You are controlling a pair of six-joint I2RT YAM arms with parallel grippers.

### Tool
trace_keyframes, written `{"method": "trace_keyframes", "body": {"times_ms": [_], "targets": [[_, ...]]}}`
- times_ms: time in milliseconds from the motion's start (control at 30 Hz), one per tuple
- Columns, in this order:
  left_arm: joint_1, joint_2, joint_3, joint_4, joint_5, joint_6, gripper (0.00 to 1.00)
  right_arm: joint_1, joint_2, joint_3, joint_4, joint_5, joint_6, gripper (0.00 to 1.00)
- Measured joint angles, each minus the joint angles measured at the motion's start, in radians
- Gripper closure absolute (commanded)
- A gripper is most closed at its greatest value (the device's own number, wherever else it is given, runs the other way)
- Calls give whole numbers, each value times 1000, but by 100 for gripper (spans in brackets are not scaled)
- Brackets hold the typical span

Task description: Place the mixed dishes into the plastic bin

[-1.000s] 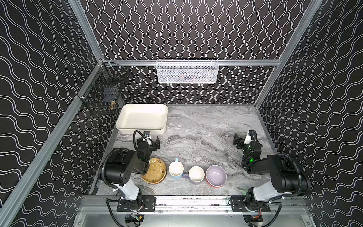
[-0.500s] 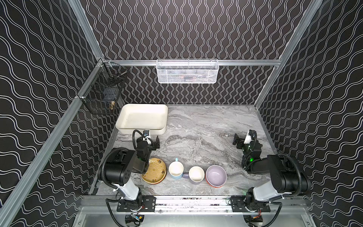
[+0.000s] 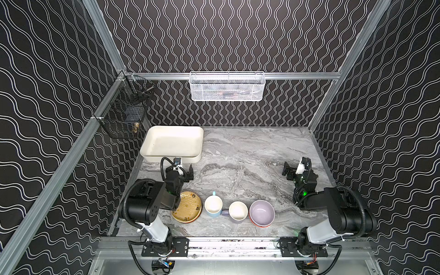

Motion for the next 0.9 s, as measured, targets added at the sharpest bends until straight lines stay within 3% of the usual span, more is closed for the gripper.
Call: {"method": "trace_keyframes", "body": {"times_ms": [267,500,633,767,900], "targets": [[1,-26,16,-38,15,0,1,0,0,0,0,0,0,0],[1,-125,137,-238,25,0,1,1,-19,8,-24,13,0,0],[-20,-190,142,-314,-27,1,2,8,-108,170,-233,79,5,0],[-66,-248,135,-307,-94,3,1,47,-166,321,-427,179,94,0],[-117,-242,299,-429,-230,-46,1,80,-160,570,-740,291,258,0]]}}
